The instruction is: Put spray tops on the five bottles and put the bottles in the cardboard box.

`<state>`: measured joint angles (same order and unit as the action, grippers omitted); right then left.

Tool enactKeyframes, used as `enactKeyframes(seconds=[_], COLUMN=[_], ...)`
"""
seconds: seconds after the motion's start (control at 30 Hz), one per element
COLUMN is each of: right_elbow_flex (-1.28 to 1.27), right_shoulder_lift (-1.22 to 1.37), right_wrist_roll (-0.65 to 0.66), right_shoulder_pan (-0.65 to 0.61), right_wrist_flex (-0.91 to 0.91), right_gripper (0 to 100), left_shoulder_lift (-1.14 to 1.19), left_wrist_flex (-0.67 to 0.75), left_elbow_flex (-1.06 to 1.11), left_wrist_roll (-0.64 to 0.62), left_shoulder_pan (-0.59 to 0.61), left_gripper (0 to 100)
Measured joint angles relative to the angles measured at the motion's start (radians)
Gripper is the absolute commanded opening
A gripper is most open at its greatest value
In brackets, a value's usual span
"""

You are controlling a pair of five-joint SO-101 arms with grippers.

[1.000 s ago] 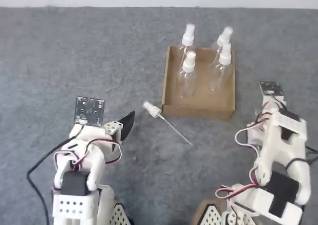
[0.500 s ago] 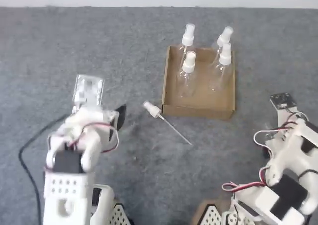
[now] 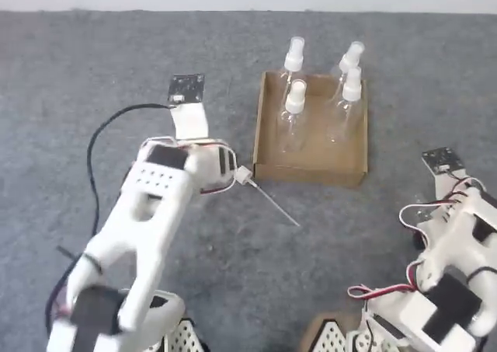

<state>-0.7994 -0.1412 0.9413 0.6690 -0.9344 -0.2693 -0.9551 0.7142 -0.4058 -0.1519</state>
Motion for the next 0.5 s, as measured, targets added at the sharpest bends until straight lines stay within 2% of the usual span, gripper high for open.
enactKeyframes(seconds=[0.17,0.5], right_elbow_flex=[0.000,0.000], right_shoulder_lift=[0.000,0.000], right_wrist_roll=[0.003,0.003], right_shoulder_pan=[0.000,0.000], right_wrist_flex=[0.000,0.000], right_gripper=[3.8,3.8], left_shoulder_lift=[0.124,0.235], left_wrist_flex=[0.038,0.078], left_elbow_flex=[-0.038,-0.058], left_wrist_roll=[-0.175,-0.256], left_shoulder_pan=[-0.005,-0.037], left_gripper=[21,21])
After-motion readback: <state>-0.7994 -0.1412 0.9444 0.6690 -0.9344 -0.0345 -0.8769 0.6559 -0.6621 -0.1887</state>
